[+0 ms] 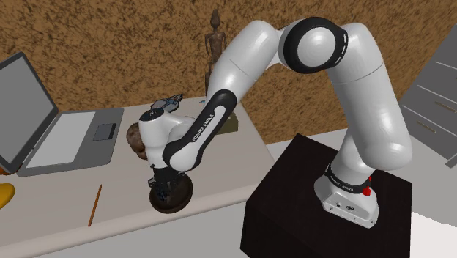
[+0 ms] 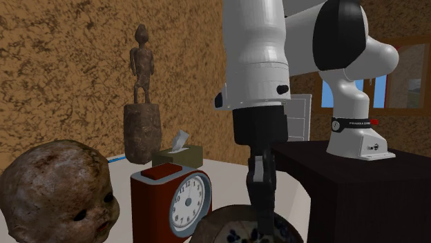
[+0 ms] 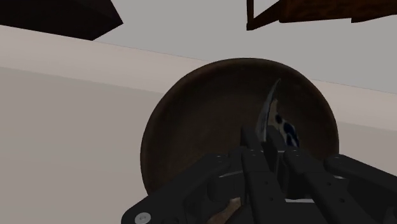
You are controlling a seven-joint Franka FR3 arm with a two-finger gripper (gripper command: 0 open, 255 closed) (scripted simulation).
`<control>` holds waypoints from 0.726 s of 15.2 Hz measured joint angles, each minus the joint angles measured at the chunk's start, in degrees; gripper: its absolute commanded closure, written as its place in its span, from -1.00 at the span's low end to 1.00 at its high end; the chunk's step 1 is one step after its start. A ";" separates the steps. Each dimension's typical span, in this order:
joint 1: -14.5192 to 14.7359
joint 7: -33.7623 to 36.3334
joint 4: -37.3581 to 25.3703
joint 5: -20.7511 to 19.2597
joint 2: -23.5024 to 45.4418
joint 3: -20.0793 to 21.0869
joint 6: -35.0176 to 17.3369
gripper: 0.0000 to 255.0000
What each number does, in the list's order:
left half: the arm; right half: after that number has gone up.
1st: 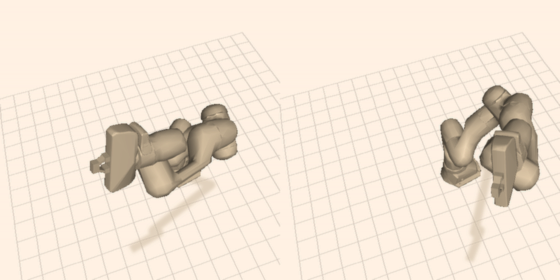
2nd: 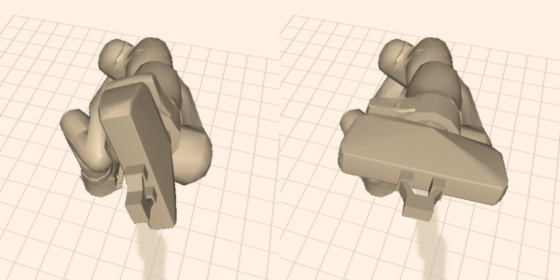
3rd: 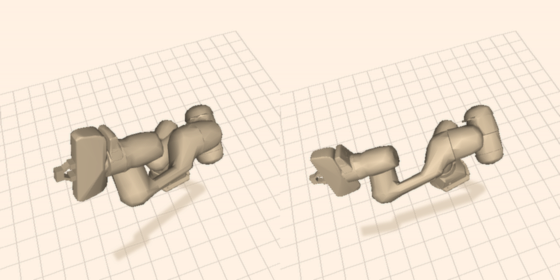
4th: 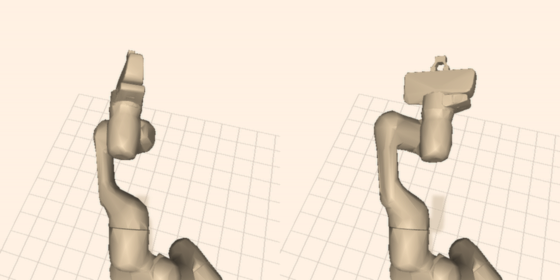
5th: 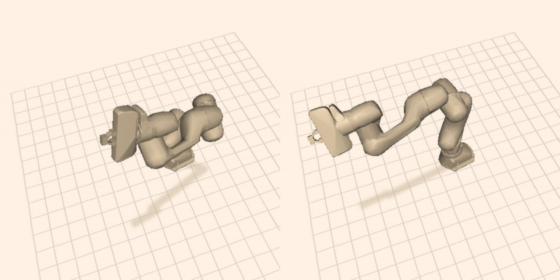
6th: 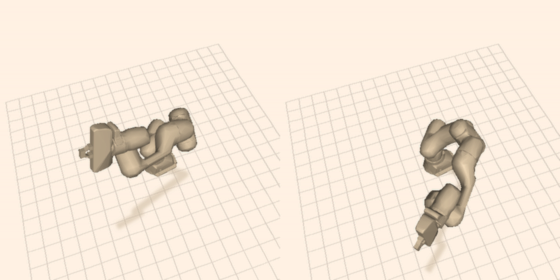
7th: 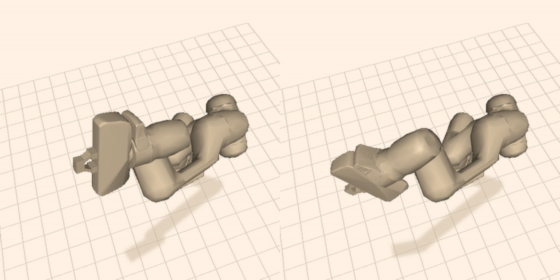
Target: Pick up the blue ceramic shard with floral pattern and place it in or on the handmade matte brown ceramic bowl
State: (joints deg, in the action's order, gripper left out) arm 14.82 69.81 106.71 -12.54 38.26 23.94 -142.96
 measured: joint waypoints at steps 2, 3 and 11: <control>0.44 0.16 -0.40 -0.46 1.18 -0.42 -0.81 1.00; 0.76 0.24 -1.12 -0.74 2.06 -0.71 -1.09 1.00; 0.91 0.43 -0.87 -1.05 2.49 -0.96 -2.06 -1.00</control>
State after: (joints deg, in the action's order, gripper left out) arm 15.73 70.24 105.83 -13.59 40.75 22.98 -145.02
